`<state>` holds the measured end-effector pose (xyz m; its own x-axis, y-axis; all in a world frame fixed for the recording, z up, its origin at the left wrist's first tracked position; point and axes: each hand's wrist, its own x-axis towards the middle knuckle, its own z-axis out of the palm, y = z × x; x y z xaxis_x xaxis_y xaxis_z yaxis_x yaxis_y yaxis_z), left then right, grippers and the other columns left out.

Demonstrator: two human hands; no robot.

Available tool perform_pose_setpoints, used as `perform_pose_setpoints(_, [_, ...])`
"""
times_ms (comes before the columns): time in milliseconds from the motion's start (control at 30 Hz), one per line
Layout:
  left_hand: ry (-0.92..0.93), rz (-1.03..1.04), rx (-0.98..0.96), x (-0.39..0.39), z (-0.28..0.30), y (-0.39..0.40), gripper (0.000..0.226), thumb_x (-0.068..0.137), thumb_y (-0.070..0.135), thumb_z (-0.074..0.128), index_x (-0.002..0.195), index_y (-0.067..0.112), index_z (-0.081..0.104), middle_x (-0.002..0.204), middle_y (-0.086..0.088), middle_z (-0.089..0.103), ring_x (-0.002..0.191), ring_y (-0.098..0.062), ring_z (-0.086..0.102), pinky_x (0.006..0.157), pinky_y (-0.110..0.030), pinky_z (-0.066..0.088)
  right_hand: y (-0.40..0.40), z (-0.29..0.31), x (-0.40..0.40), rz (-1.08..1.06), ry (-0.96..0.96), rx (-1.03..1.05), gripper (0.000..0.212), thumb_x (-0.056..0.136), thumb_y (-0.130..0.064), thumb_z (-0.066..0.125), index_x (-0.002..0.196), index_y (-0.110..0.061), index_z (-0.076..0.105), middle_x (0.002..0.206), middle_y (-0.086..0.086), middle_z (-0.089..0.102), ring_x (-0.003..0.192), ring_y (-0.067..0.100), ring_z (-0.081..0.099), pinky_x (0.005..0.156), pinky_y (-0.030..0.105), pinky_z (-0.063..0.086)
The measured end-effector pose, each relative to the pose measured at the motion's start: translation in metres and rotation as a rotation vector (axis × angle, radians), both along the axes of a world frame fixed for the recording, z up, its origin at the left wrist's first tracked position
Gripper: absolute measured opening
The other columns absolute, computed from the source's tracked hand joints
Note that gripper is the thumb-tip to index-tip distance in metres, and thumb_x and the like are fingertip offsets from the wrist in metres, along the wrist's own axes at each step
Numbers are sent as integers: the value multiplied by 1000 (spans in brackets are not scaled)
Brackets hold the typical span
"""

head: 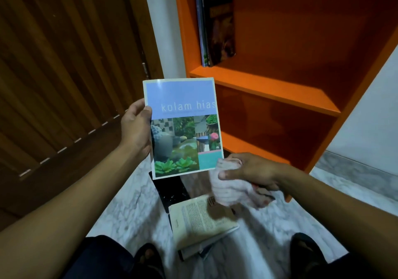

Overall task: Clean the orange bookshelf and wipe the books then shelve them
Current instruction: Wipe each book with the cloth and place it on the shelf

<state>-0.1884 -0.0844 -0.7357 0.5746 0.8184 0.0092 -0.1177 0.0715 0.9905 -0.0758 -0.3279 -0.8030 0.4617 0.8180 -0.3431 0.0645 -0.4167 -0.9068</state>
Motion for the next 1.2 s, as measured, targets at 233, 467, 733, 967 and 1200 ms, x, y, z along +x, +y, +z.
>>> perform_pose_setpoints(233, [-39,-199,133,7,2,-26,21,102,7,49,114,21,60,98,-2,75,86,-17,72,75,-36,59,5,7,13,-180,-35,84,45,92,-36,66,132,-22,53,121,-7,59,105,7,57,88,30,42])
perform_pose_setpoints(467, [-33,-301,95,9,4,-29,28,104,10,44,126,20,59,117,-6,72,107,-23,69,88,-40,57,5,18,21,-378,-102,187,23,100,-26,57,85,-10,52,88,17,53,84,21,44,74,33,33])
perform_pose_setpoints(733, [335,-403,226,20,23,-11,12,96,9,62,104,16,69,102,-11,73,90,-25,69,80,-46,57,9,101,60,-442,-236,369,21,102,-25,54,85,-13,52,96,11,63,83,23,52,73,37,36])
perform_pose_setpoints(967, [246,-356,401,80,66,3,18,90,2,68,100,17,68,88,-18,70,81,-32,71,68,-42,58,27,157,105,-514,-380,387,23,102,-26,54,90,-7,56,93,13,62,81,22,51,66,33,36])
perform_pose_setpoints(1200, [191,-300,496,162,69,24,11,96,14,60,87,21,61,87,-25,64,79,-50,63,67,-59,56,40,168,155,-781,-281,448,36,84,-36,77,109,-21,56,118,4,58,108,26,60,95,51,52])
